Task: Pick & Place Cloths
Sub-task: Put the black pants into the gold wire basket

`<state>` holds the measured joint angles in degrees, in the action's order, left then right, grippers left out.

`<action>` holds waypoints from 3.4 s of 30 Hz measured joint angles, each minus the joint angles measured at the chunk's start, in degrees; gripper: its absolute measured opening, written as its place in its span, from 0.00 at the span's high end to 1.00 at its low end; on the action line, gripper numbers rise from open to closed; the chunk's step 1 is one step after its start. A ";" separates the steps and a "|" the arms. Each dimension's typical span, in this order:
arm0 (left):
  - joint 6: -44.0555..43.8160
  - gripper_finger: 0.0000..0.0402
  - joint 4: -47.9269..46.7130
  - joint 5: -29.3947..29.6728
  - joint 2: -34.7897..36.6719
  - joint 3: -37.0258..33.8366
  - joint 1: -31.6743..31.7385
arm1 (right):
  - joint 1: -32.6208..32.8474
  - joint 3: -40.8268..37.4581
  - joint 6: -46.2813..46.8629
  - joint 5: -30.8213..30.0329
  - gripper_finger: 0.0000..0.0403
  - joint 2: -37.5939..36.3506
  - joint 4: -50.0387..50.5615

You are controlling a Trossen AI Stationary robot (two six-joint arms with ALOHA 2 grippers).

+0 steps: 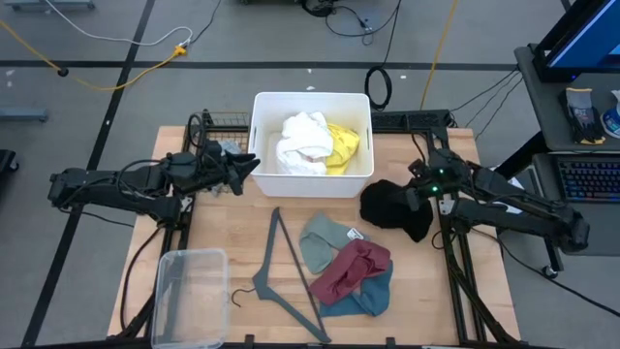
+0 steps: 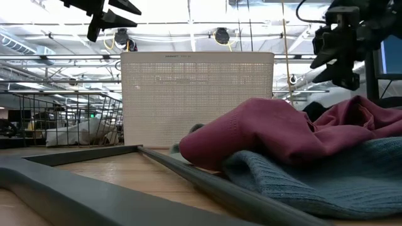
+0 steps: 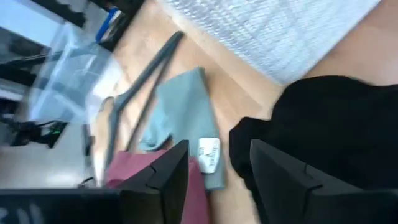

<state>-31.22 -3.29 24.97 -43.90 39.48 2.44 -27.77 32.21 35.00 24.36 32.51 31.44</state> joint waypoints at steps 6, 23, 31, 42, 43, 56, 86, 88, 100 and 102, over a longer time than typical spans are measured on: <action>-0.30 0.62 0.00 -0.98 0.02 0.00 -0.02 | 0.17 0.00 -1.57 -6.24 0.60 -0.78 5.90; -0.39 0.62 -1.75 -1.05 0.02 0.00 -0.02 | 0.17 0.00 -1.56 -6.34 0.59 -0.73 19.91; -0.17 0.62 -1.70 -1.05 0.02 0.00 -0.02 | 0.17 0.00 1.15 -6.60 0.60 -0.70 19.96; -0.01 0.62 -1.70 -1.05 0.02 0.00 -0.02 | 0.16 6.87 -0.56 -15.99 0.60 -0.58 24.98; 0.00 0.62 -1.68 -1.05 0.02 0.00 -0.01 | 0.15 8.48 -1.33 -17.71 0.60 -0.26 26.61; 0.94 0.62 -1.67 -1.07 0.02 0.00 -0.01 | 0.17 8.83 -6.28 -24.13 0.60 7.44 32.73; 0.96 0.62 -1.66 -0.98 0.02 0.00 -0.02 | 0.13 -9.96 8.32 -24.22 0.62 16.64 12.21; 0.96 0.62 -1.66 -0.96 0.02 0.00 -0.02 | 0.13 -10.78 9.00 -24.38 0.64 16.51 11.80; 0.91 0.62 -1.66 -0.94 0.02 0.01 -0.02 | 0.11 -11.69 10.42 -24.31 0.79 16.24 8.51; 0.87 0.62 -1.66 -0.94 0.02 0.00 -0.01 | 0.11 -11.72 10.96 -24.26 0.80 16.24 7.82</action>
<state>-30.35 -4.95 24.03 -43.88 39.48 2.42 -27.66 20.48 45.96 0.10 48.75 39.26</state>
